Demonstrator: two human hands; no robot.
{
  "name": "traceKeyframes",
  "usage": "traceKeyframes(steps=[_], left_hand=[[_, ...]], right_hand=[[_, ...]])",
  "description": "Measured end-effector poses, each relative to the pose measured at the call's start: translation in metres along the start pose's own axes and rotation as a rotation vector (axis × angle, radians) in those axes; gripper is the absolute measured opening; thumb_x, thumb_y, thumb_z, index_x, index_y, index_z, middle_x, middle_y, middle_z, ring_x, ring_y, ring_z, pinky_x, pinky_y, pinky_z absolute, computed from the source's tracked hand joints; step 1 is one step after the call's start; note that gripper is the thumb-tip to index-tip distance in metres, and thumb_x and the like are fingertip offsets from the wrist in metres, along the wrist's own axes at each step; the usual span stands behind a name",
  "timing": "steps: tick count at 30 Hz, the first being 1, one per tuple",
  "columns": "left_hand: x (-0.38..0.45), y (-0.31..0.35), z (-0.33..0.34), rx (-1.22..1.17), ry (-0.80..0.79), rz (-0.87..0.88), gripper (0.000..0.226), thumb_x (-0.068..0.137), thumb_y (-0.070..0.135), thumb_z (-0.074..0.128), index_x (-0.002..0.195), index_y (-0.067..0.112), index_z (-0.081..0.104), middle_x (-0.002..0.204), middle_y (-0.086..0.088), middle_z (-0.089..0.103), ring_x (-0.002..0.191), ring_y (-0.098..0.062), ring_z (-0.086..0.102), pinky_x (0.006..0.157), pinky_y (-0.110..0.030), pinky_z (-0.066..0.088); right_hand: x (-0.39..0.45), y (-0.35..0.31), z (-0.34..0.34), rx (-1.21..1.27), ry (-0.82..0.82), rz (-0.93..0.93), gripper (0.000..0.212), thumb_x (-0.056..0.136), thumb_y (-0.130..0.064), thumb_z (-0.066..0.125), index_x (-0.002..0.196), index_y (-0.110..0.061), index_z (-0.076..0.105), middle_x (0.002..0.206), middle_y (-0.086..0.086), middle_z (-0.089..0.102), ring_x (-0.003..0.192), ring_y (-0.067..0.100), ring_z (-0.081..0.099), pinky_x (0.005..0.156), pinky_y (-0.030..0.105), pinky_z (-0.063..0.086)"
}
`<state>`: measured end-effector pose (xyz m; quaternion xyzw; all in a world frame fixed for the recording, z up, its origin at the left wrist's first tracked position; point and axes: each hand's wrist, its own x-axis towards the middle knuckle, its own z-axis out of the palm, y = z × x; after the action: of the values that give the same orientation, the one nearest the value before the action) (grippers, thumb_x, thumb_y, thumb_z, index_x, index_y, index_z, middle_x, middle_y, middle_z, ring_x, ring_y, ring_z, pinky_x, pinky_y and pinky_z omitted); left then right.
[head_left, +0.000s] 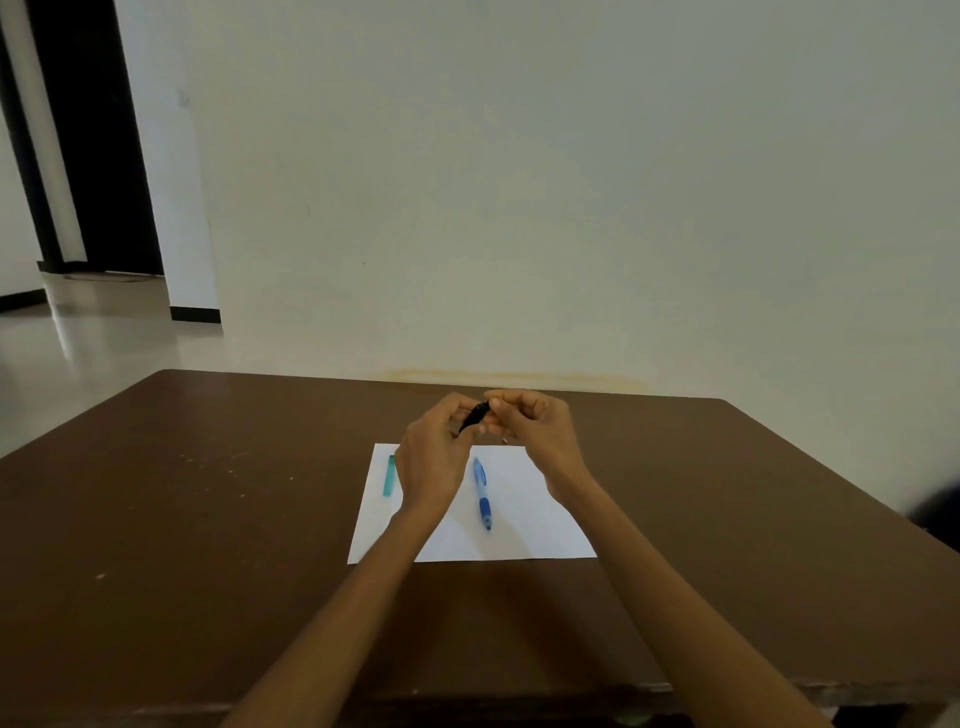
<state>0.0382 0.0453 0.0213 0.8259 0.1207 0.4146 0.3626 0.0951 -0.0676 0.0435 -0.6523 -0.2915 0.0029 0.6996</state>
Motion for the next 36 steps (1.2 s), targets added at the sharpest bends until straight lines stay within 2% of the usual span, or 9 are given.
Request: traceKeyframes(steps=[10, 15, 17, 19, 22, 25, 27, 30, 36], left_hand=[[0.0, -0.001, 0.008, -0.051, -0.013, -0.012, 0.018, 0.088, 0.028, 0.062, 0.103, 0.019, 0.064, 0.096, 0.002, 0.069, 0.08, -0.005, 0.055, 0.06, -0.007, 0.035], [0.005, 0.0, 0.017, -0.239, -0.027, -0.143, 0.017, 0.083, 0.026, 0.068, 0.099, 0.02, 0.065, 0.093, 0.005, 0.069, 0.085, -0.01, 0.063, 0.068, -0.02, 0.048], [0.012, -0.001, 0.018, -0.346, -0.026, -0.216, 0.016, 0.082, 0.022, 0.069, 0.097, 0.022, 0.065, 0.092, 0.006, 0.069, 0.09, -0.014, 0.065, 0.079, -0.034, 0.054], [0.021, -0.001, 0.02, -0.413, -0.02, -0.26, 0.015, 0.081, 0.02, 0.07, 0.095, 0.021, 0.065, 0.094, 0.004, 0.07, 0.091, -0.016, 0.066, 0.083, -0.04, 0.054], [0.036, -0.006, 0.025, -0.445, -0.011, -0.289, 0.015, 0.08, 0.019, 0.071, 0.093, 0.02, 0.064, 0.092, 0.003, 0.068, 0.09, -0.017, 0.066, 0.082, -0.035, 0.054], [0.049, -0.014, 0.032, -0.432, -0.011, -0.291, 0.015, 0.079, 0.019, 0.071, 0.091, 0.021, 0.063, 0.09, 0.003, 0.068, 0.087, -0.016, 0.066, 0.077, -0.028, 0.051], [0.054, -0.021, 0.035, -0.425, -0.013, -0.288, 0.015, 0.079, 0.018, 0.071, 0.088, 0.023, 0.061, 0.088, 0.003, 0.069, 0.085, -0.015, 0.066, 0.076, -0.028, 0.05], [0.059, -0.031, 0.039, -0.409, -0.027, -0.295, 0.015, 0.079, 0.018, 0.071, 0.09, 0.022, 0.063, 0.089, 0.002, 0.069, 0.087, -0.016, 0.066, 0.081, -0.032, 0.052], [0.061, -0.036, 0.039, -0.426, -0.023, -0.302, 0.015, 0.079, 0.019, 0.071, 0.091, 0.021, 0.063, 0.091, 0.001, 0.07, 0.088, -0.018, 0.067, 0.083, -0.036, 0.053]], right_hand=[[0.0, 0.006, -0.008, -0.038, -0.017, -0.02, 0.022, 0.089, -0.01, 0.06, 0.109, -0.002, 0.068, 0.098, 0.016, 0.072, 0.085, 0.024, 0.07, 0.084, 0.029, 0.057], [0.009, 0.022, -0.023, 0.007, 0.07, 0.055, 0.019, 0.088, -0.011, 0.063, 0.105, -0.006, 0.07, 0.084, 0.005, 0.073, 0.071, 0.011, 0.07, 0.067, 0.017, 0.056], [0.018, 0.035, -0.033, -0.17, 0.168, 0.1, 0.019, 0.089, -0.013, 0.063, 0.105, -0.007, 0.071, 0.081, 0.002, 0.073, 0.067, 0.008, 0.067, 0.066, 0.016, 0.055], [0.03, 0.048, -0.042, -0.484, 0.191, 0.079, 0.018, 0.089, -0.016, 0.061, 0.104, -0.011, 0.072, 0.09, 0.002, 0.073, 0.075, 0.009, 0.066, 0.072, 0.018, 0.052], [0.051, 0.061, -0.042, -0.889, 0.084, -0.03, 0.02, 0.09, -0.017, 0.057, 0.101, -0.015, 0.073, 0.103, 0.001, 0.072, 0.098, 0.016, 0.061, 0.076, 0.023, 0.043], [0.075, 0.068, -0.029, -1.203, -0.031, -0.1, 0.019, 0.088, -0.02, 0.058, 0.097, -0.019, 0.075, 0.102, 0.002, 0.069, 0.106, 0.021, 0.053, 0.081, 0.03, 0.04], [0.086, 0.073, -0.02, -1.299, -0.097, -0.065, 0.017, 0.086, -0.02, 0.06, 0.092, -0.016, 0.076, 0.098, 0.003, 0.071, 0.101, 0.024, 0.059, 0.082, 0.033, 0.043], [0.095, 0.08, -0.012, -1.425, -0.153, 0.014, 0.019, 0.087, -0.022, 0.061, 0.095, -0.008, 0.07, 0.098, 0.01, 0.071, 0.092, 0.029, 0.065, 0.072, 0.032, 0.043], [0.099, 0.082, -0.007, -1.525, -0.141, 0.051, 0.02, 0.088, -0.027, 0.062, 0.096, -0.009, 0.066, 0.096, 0.009, 0.071, 0.089, 0.028, 0.066, 0.071, 0.03, 0.039]])
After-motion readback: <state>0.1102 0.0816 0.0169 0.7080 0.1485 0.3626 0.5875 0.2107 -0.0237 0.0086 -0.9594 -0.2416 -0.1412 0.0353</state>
